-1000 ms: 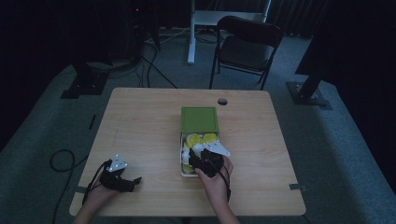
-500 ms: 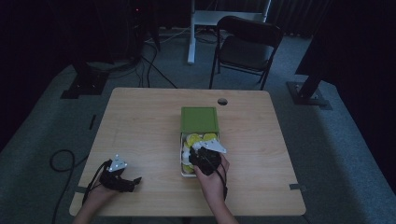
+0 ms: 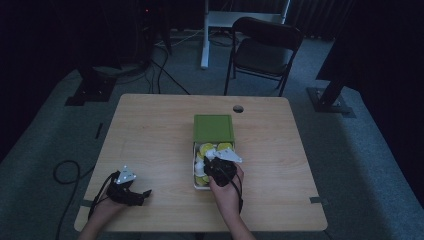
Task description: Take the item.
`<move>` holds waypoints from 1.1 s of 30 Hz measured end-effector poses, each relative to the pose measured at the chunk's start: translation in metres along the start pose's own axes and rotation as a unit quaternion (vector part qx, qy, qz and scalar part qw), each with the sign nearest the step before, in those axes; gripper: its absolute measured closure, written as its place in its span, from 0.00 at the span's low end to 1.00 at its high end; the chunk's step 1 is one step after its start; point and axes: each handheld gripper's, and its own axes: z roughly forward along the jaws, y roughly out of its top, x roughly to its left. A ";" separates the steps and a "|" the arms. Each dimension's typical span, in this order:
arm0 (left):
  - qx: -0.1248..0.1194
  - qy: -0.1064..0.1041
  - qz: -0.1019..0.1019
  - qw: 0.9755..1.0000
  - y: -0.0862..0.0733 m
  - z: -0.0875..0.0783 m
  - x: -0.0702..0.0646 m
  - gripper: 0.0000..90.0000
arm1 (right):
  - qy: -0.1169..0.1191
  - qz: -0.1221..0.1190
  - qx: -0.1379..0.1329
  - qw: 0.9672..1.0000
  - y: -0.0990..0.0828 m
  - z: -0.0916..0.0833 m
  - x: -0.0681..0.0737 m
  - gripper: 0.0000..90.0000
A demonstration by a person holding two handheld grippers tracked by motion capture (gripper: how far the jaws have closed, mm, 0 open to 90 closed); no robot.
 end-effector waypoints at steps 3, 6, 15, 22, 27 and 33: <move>0.000 0.000 0.000 1.000 0.000 0.000 0.000 0.02 | 0.003 -0.006 0.000 1.000 0.000 -0.001 0.000 0.65; 0.000 0.000 0.000 1.000 0.000 0.000 0.000 0.02 | 0.006 -0.006 -0.006 1.000 0.001 -0.003 0.000 0.65; 0.000 0.000 0.001 1.000 0.000 0.000 0.000 0.02 | 0.019 -0.008 -0.024 0.999 0.009 -0.016 -0.003 0.65; 0.000 0.000 0.000 1.000 0.000 0.000 0.000 0.02 | 0.029 -0.009 -0.033 0.999 0.014 -0.027 -0.005 0.65; 0.000 0.000 0.000 1.000 0.000 0.000 0.000 0.02 | 0.033 -0.015 -0.040 0.999 0.018 -0.034 -0.006 0.65; 0.001 0.000 0.000 1.000 0.000 0.000 0.000 0.02 | 0.032 -0.014 -0.048 0.998 0.022 -0.042 -0.012 0.65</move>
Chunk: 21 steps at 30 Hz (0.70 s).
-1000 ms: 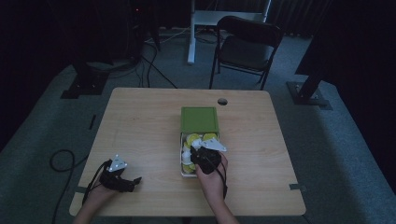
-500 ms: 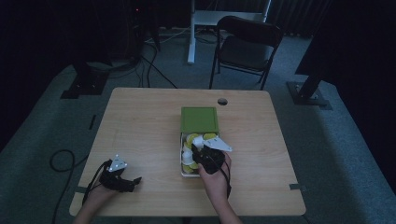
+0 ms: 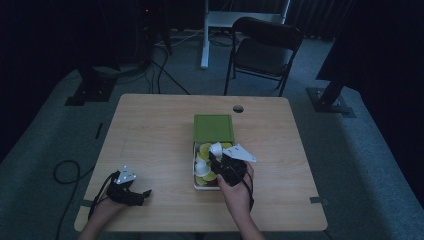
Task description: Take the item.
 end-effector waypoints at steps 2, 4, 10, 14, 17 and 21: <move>0.000 0.000 0.000 1.000 0.000 0.000 0.000 0.02 | 0.000 -0.001 -0.002 1.000 0.001 -0.001 -0.002 0.65; 0.000 0.000 0.000 1.000 0.000 0.000 0.000 0.02 | -0.002 0.002 -0.005 1.000 0.002 -0.004 -0.005 0.65; 0.000 0.000 0.000 1.000 0.000 0.000 0.000 0.02 | -0.010 0.008 -0.010 1.000 0.005 -0.011 -0.017 0.65; 0.000 0.000 0.000 1.000 0.000 0.000 0.000 0.02 | -0.013 0.009 -0.012 1.000 0.006 -0.014 -0.021 0.65; 0.000 0.000 0.000 1.000 0.000 0.000 0.000 0.02 | -0.017 0.010 -0.016 1.000 0.006 -0.017 -0.026 0.65; 0.000 0.000 0.000 1.000 0.000 0.000 0.000 0.02 | -0.027 0.012 -0.018 0.999 0.006 -0.022 -0.035 0.65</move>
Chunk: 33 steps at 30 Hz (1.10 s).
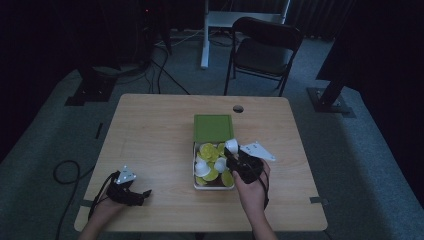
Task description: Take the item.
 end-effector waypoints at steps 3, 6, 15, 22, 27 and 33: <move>-0.001 0.000 0.000 1.000 0.000 0.000 0.000 0.02 | -0.003 0.005 -0.001 1.000 -0.001 -0.002 -0.005 0.65; -0.001 0.000 0.000 1.000 0.000 0.000 0.000 0.02 | -0.013 0.008 0.000 1.000 -0.004 -0.005 -0.014 0.65; 0.000 0.000 0.001 1.000 0.000 0.000 0.000 0.02 | -0.034 0.012 0.001 0.999 -0.013 -0.012 -0.036 0.65; 0.000 0.000 0.000 1.000 0.000 0.000 0.000 0.02 | -0.054 0.019 -0.001 0.998 -0.020 -0.017 -0.055 0.65; 0.000 0.000 0.001 1.000 0.000 0.000 0.000 0.02 | -0.066 0.020 0.003 0.998 -0.029 -0.015 -0.066 0.65; 0.000 0.000 0.001 1.000 0.000 0.000 0.000 0.02 | -0.080 0.021 0.013 0.996 -0.041 -0.011 -0.079 0.65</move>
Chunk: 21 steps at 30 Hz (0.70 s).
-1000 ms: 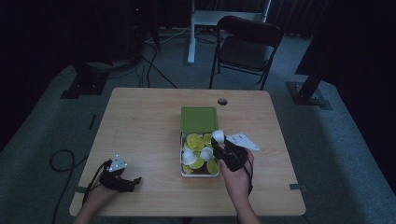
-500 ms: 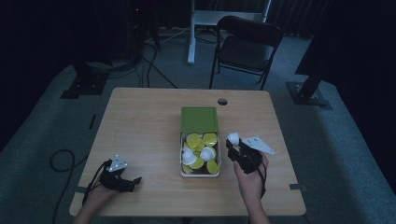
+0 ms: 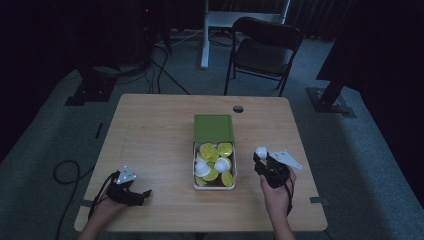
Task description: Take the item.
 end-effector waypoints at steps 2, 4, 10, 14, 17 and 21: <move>0.000 0.000 0.000 1.000 0.000 0.000 0.000 0.02 | -0.005 0.001 0.003 1.000 -0.003 0.002 -0.005 0.65; 0.000 0.000 0.000 1.000 0.000 0.000 0.000 0.02 | -0.008 0.002 0.005 1.000 -0.005 0.002 -0.007 0.65; 0.000 0.000 0.000 1.000 0.000 0.000 0.000 0.02 | -0.028 0.009 0.016 0.999 -0.017 0.008 -0.022 0.65; 0.000 0.000 0.000 1.000 0.000 0.000 0.000 0.02 | -0.031 0.010 0.020 0.999 -0.022 0.012 -0.026 0.65; 0.000 0.000 0.000 1.000 0.000 0.000 0.000 0.02 | -0.035 0.005 0.022 0.999 -0.026 0.015 -0.030 0.65; 0.000 0.000 0.000 1.000 0.000 0.000 0.000 0.02 | -0.035 0.005 0.028 0.999 -0.029 0.019 -0.032 0.65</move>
